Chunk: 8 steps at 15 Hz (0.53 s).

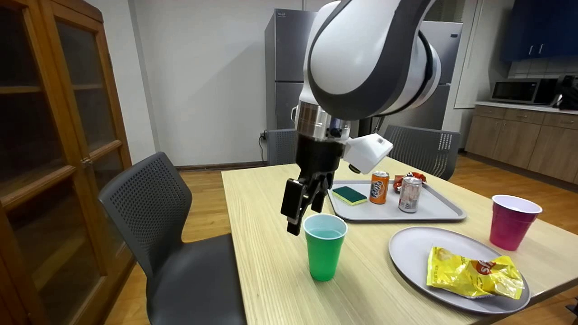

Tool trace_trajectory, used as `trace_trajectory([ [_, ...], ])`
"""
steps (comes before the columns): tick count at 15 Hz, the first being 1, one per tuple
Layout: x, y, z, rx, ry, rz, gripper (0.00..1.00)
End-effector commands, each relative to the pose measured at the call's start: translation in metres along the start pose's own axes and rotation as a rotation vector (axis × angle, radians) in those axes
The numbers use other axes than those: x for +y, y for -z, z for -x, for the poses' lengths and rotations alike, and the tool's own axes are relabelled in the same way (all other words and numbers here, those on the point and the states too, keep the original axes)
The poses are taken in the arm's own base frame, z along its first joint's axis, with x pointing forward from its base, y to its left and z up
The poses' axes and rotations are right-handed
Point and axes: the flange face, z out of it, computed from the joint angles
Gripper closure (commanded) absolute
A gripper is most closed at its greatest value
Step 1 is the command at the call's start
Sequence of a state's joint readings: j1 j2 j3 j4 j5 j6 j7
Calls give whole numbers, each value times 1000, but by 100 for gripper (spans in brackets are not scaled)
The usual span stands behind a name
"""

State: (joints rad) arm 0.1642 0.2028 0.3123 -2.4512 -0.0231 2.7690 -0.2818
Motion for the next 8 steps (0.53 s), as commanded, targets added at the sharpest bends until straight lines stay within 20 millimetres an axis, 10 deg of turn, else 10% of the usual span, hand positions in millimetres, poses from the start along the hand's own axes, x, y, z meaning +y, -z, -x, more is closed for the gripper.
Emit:
trace_trajectory([
  [1, 4, 29, 8, -5, -6, 38, 0],
  [8, 26, 59, 30, -100, -61, 74, 0],
])
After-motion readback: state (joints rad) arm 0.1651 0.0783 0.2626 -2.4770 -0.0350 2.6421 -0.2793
